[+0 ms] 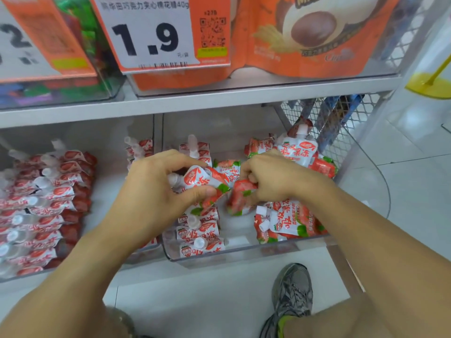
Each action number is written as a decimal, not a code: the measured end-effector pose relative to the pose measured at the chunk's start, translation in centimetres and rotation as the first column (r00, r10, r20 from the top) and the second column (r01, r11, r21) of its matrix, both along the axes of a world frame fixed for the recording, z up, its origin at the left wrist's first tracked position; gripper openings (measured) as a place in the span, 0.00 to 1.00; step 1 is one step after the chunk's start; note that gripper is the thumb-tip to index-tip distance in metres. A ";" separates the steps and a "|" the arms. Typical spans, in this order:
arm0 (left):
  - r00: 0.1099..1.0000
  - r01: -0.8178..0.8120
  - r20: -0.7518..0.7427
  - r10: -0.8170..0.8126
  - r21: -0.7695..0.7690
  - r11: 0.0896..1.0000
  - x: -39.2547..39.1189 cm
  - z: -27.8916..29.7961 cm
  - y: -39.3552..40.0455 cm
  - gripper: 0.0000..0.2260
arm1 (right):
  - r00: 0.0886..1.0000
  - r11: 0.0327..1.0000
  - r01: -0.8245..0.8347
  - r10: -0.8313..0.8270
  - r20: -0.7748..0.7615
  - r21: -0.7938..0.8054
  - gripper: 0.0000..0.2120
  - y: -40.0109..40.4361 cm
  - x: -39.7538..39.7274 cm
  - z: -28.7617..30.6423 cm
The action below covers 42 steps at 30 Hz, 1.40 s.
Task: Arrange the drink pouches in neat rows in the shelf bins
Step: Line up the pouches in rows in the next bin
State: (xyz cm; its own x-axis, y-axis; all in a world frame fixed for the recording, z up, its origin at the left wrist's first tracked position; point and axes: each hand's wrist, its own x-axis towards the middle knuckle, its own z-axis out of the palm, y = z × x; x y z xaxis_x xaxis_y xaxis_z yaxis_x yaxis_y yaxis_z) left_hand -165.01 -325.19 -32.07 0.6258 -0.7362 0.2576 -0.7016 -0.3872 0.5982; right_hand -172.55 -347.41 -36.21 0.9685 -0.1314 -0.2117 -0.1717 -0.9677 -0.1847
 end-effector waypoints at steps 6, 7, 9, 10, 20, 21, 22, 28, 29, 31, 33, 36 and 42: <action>0.997 -0.079 -0.031 0.077 -0.070 0.994 -0.4 -0.1 -0.3 0.18 | 0.987 0.929 -0.010 -0.050 0.151 0.370 0.15 -0.9 -2.4 2.0; 0.995 -0.095 -0.042 0.092 -0.087 0.992 -0.5 0.0 -0.4 0.17 | 0.981 0.906 -0.022 -0.062 0.183 0.423 0.14 -0.8 -2.7 2.3; 0.992 -0.120 -0.050 0.116 -0.102 0.987 -0.7 -0.1 -0.6 0.17 | 0.973 0.884 -0.049 -0.064 0.223 0.464 0.13 -0.3 -3.3 2.6; 0.991 -0.129 -0.050 0.125 -0.105 0.986 -0.7 -0.1 -0.6 0.17 | 0.972 0.884 -0.056 -0.057 0.226 0.464 0.15 0.1 -3.5 2.6; 0.997 -0.066 0.047 0.068 -0.047 0.997 -1.2 -0.3 -1.3 0.19 | 0.993 0.946 -0.087 0.109 -0.054 0.313 0.17 0.7 -5.3 1.8; 0.997 -0.057 0.051 0.060 -0.050 0.997 -1.4 -0.3 -1.5 0.19 | 0.992 0.937 -0.094 0.119 -0.053 0.336 0.15 0.6 -5.5 2.1; 0.998 -0.048 0.042 0.051 -0.056 0.997 -1.5 -0.4 -1.8 0.19 | 0.988 0.928 -0.114 0.142 -0.054 0.355 0.12 0.7 -5.5 2.2; 0.996 0.021 0.084 -0.021 -0.003 1.000 -2.3 -1.0 -3.7 0.21 | 0.937 0.944 -0.206 0.266 -0.225 0.259 0.15 2.1 -5.5 0.5; 0.996 0.032 0.083 -0.032 0.003 0.999 -2.5 -1.1 -3.9 0.20 | 0.939 0.943 -0.187 0.254 -0.233 0.275 0.15 1.8 -5.7 0.7; 0.995 0.045 0.089 -0.047 0.024 0.999 -2.7 -1.3 -4.2 0.19 | 0.940 0.942 -0.170 0.243 -0.241 0.288 0.13 1.2 -6.1 1.0; 0.994 0.054 0.099 -0.055 0.014 0.998 -2.8 -1.4 -4.4 0.17 | 0.934 0.943 -0.179 0.252 -0.252 0.280 0.10 1.0 -6.1 1.1; 0.992 0.073 0.102 -0.068 -0.049 0.996 -2.7 -1.5 -4.9 0.13 | 0.918 0.952 -0.208 0.269 -0.292 0.223 0.08 1.4 -5.7 0.5; 0.987 0.141 0.059 -0.146 0.093 0.986 -2.6 -2.6 -5.6 0.19 | 0.927 0.956 -0.144 0.221 -0.303 0.256 0.16 0.8 -5.7 0.7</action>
